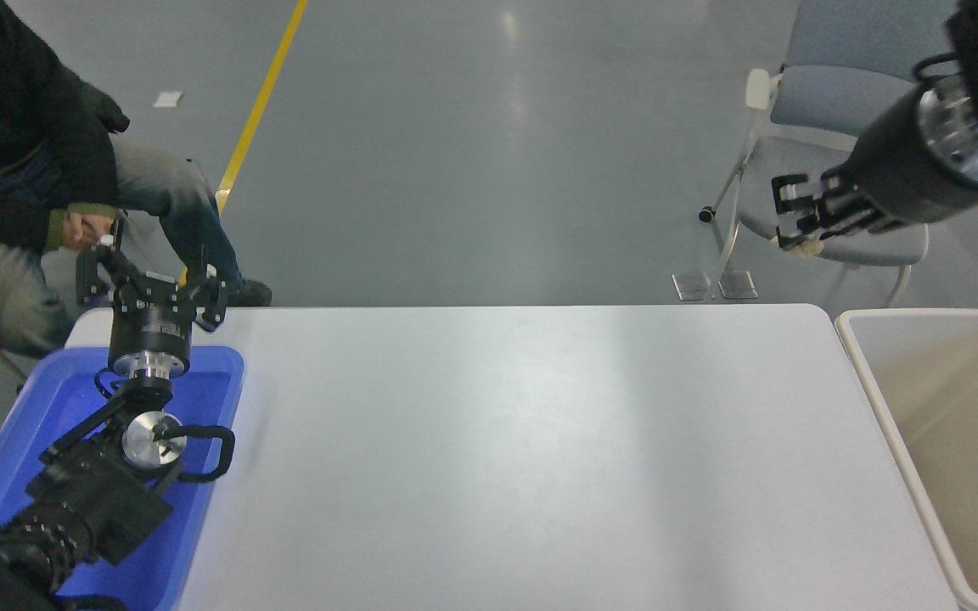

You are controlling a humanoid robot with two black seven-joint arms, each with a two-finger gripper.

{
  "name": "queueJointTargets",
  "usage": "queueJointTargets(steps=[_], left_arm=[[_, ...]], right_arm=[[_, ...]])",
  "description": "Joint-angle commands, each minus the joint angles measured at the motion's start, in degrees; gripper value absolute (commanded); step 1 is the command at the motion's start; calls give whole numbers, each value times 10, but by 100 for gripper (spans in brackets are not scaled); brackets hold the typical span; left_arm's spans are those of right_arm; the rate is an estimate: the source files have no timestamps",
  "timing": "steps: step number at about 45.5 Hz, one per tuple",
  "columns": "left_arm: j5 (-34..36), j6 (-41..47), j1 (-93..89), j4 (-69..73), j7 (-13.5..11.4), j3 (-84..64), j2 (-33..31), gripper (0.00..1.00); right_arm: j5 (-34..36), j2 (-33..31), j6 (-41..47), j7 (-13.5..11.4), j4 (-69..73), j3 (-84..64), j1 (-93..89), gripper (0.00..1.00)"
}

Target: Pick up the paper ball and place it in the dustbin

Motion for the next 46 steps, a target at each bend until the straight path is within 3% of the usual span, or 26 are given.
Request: queueJointTargets(steps=[1, 7, 16, 22, 33, 46], left_arm=[[0, 0, 0, 0, 0, 0, 0, 99], [0, 0, 0, 0, 0, 0, 0, 99], [0, 0, 0, 0, 0, 0, 0, 99], [0, 0, 0, 0, 0, 0, 0, 99], [0, 0, 0, 0, 0, 0, 0, 99], [0, 0, 0, 0, 0, 0, 0, 99]], right_arm=[[7, -165, -163, -4, -129, 105, -142, 0], [7, -226, -251, -4, -221, 246, -283, 0], [9, -206, -317, -5, -391, 513, -553, 0], [8, -156, -337, -12, -521, 679, -707, 0], [10, 29, -336, -38, -829, 832, -842, 0], [83, 83, -336, -91, -846, 957, -926, 0]])
